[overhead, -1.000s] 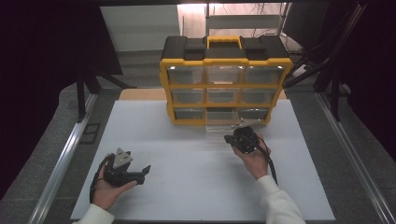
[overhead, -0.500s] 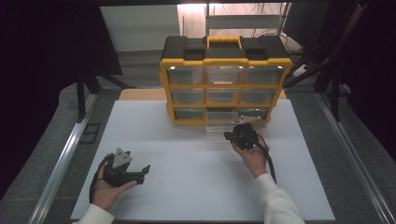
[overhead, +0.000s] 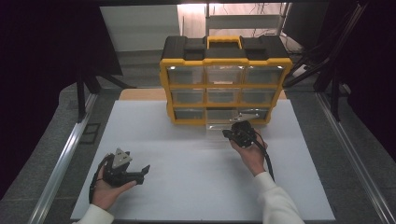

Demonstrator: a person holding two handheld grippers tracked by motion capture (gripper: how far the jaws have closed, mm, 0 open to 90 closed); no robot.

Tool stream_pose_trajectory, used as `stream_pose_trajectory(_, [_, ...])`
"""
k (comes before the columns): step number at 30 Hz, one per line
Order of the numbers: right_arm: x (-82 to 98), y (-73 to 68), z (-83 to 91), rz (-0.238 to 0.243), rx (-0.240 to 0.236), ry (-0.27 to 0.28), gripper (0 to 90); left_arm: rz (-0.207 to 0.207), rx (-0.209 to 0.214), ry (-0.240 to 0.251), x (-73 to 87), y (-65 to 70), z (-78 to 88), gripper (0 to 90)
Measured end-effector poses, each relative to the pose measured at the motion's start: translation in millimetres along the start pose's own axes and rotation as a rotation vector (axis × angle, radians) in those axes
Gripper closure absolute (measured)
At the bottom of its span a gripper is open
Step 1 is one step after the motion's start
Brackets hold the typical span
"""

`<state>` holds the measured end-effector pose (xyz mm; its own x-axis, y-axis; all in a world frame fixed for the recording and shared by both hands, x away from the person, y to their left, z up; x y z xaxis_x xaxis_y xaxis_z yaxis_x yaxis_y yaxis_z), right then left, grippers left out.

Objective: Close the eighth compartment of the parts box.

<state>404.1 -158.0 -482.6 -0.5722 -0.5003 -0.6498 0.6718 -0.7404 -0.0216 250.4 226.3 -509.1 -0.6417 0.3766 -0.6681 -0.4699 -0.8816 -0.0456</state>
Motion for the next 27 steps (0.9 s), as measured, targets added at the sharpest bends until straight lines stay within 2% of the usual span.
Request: stream_pose_trajectory(27, [-15.7,13.1,-11.5,-0.018,0.009,0.021,89.3,0.007,-0.004,-0.005,2.1,-1.7,-1.0,10.5])
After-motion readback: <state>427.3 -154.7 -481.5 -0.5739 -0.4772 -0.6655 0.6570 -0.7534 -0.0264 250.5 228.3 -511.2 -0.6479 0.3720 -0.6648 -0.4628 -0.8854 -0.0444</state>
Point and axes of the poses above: each handheld gripper's, and its own axes: z roughly backward along the jaws, x roughly out of its underside, y roughly to its right, the point moved 1 cm from there along -z, roughly forward along the jaws, and after that the axes turned 7 degrees about -y, right-handed, at the moved point
